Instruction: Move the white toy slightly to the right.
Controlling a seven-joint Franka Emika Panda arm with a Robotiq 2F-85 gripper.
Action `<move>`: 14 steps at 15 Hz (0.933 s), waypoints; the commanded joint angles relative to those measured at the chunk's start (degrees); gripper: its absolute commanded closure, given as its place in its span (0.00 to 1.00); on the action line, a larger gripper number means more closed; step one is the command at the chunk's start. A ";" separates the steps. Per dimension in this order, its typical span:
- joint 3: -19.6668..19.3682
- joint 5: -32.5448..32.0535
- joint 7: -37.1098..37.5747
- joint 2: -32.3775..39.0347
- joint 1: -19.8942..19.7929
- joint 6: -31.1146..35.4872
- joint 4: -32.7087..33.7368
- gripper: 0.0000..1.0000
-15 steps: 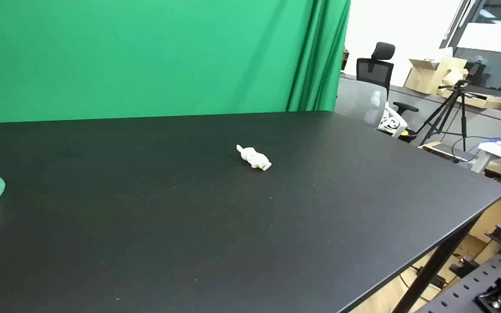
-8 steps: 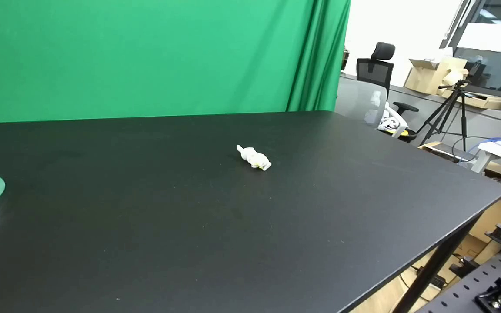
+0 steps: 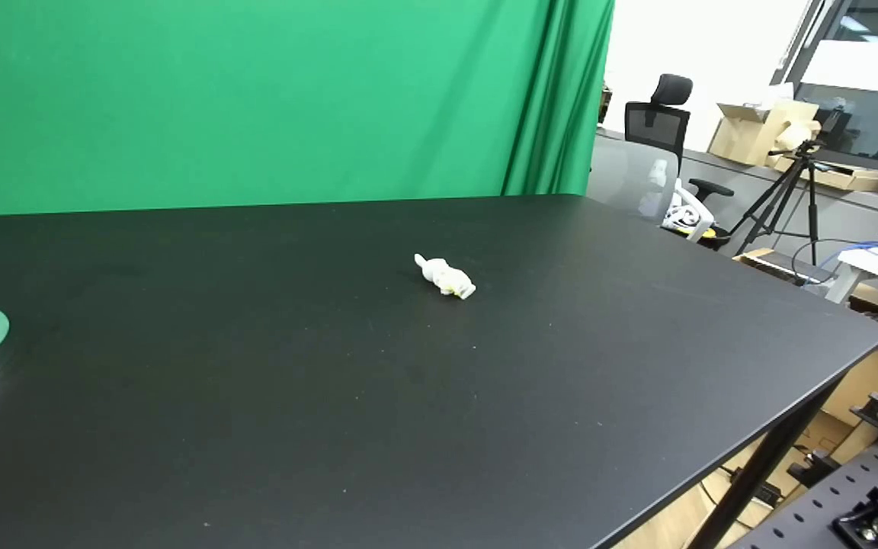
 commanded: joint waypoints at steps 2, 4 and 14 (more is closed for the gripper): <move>0.10 -2.61 -1.76 6.60 -0.54 4.29 1.98 0.00; 0.23 -4.95 -2.93 10.95 -0.63 7.48 2.96 0.00; 1.04 -11.71 -11.45 22.21 0.52 27.68 1.62 0.00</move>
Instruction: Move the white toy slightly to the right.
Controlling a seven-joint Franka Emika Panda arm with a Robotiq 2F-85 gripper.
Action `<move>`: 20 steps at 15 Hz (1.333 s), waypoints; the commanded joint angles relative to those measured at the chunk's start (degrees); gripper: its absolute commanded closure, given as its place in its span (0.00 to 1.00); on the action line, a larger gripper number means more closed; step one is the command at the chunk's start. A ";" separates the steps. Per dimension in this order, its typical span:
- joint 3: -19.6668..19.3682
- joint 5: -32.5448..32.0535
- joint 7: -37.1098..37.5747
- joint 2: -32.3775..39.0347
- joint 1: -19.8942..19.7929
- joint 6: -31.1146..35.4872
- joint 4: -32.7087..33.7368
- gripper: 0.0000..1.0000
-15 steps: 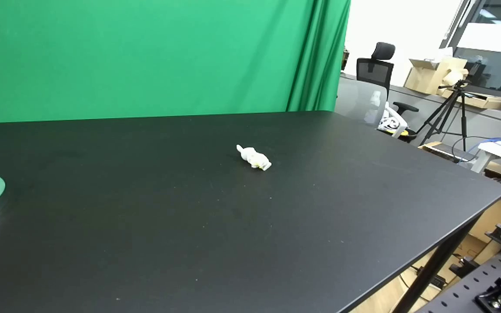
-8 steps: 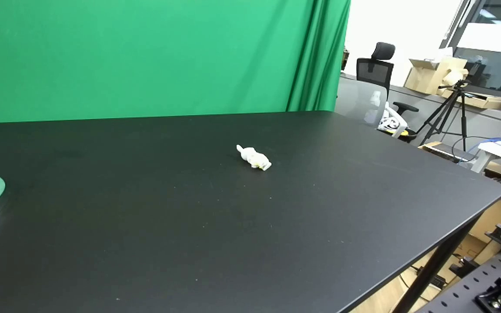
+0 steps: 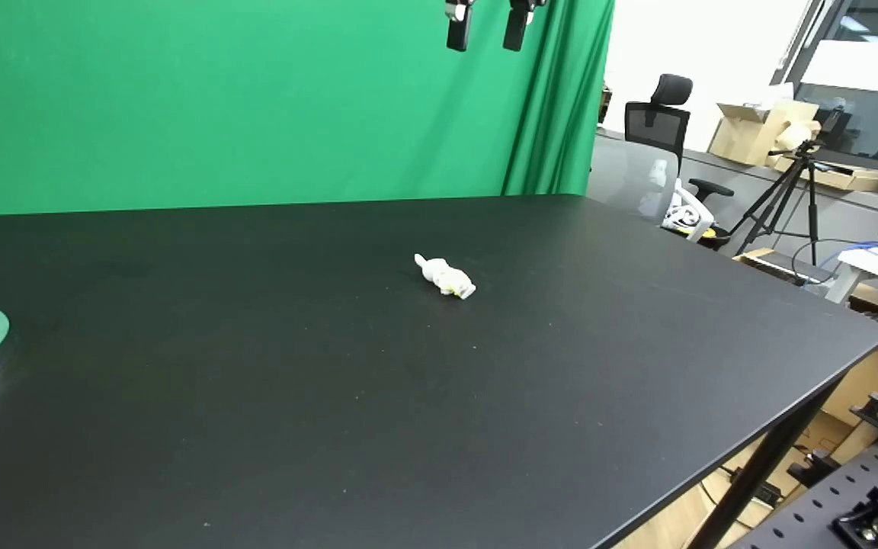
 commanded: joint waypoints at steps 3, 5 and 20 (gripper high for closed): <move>0.15 -0.52 -0.38 1.45 0.10 0.87 0.39 0.00; 0.13 -0.11 -1.16 1.81 0.15 1.23 0.17 0.00; 0.48 1.33 -1.88 21.49 -0.59 13.37 0.66 0.00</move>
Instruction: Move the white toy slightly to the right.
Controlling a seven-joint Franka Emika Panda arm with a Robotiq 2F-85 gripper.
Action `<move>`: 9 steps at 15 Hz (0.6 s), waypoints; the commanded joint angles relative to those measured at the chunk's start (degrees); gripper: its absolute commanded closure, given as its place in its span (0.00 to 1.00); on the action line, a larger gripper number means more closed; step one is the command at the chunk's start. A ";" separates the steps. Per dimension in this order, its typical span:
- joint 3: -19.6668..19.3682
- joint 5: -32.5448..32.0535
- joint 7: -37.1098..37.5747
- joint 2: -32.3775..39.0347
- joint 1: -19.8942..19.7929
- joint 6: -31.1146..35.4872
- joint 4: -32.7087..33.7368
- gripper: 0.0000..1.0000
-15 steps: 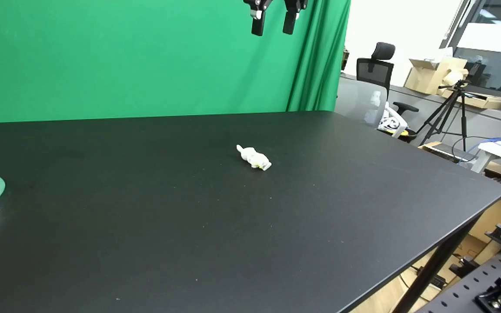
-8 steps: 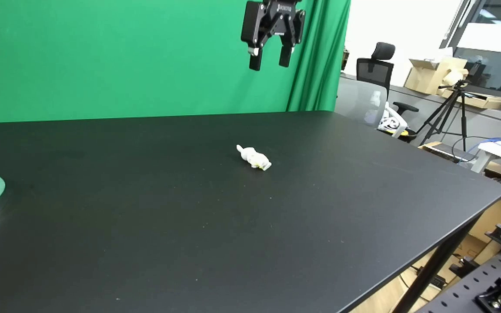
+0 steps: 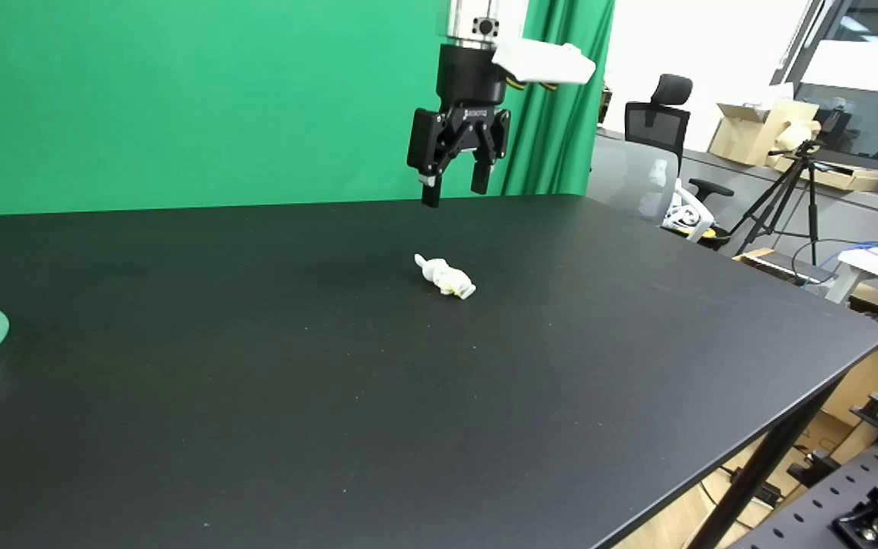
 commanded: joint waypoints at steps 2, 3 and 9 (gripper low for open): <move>0.32 -0.19 0.48 4.82 -0.59 1.67 2.18 0.00; 0.37 -0.07 0.47 5.68 -0.68 2.08 2.41 0.00; 0.34 0.53 0.80 9.81 -1.52 3.04 3.83 0.00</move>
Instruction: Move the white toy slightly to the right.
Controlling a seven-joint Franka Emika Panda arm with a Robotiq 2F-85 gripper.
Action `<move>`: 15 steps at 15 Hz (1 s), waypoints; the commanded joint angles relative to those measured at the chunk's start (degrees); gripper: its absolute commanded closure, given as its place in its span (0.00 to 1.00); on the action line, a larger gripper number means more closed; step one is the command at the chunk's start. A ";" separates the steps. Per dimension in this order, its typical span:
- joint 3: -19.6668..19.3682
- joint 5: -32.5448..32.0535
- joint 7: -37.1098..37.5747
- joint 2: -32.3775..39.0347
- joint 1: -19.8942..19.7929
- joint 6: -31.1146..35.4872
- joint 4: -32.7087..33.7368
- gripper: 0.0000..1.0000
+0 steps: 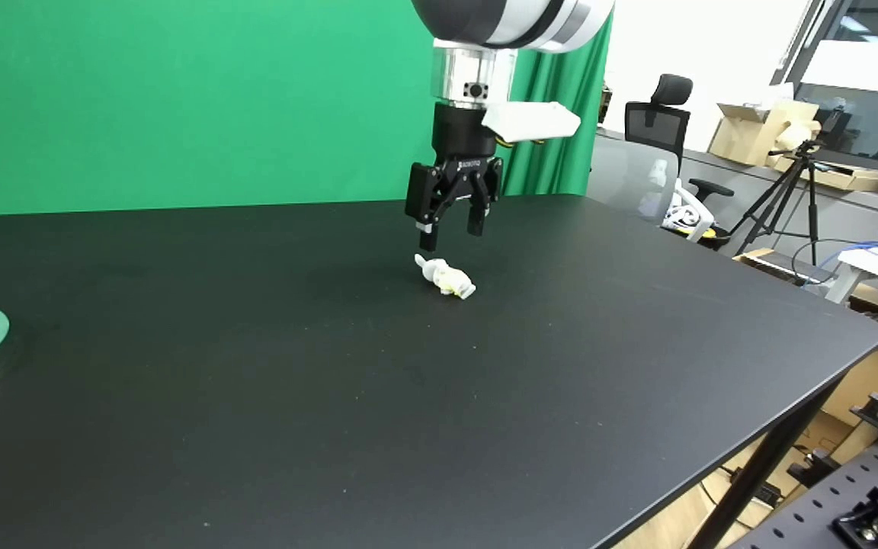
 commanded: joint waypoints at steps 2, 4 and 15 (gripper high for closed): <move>0.27 0.53 1.01 3.38 -1.25 -0.16 2.67 0.00; 0.22 0.45 1.17 4.48 -1.46 -0.31 3.28 0.00; 0.25 0.36 1.57 8.76 -1.66 -1.07 5.99 0.69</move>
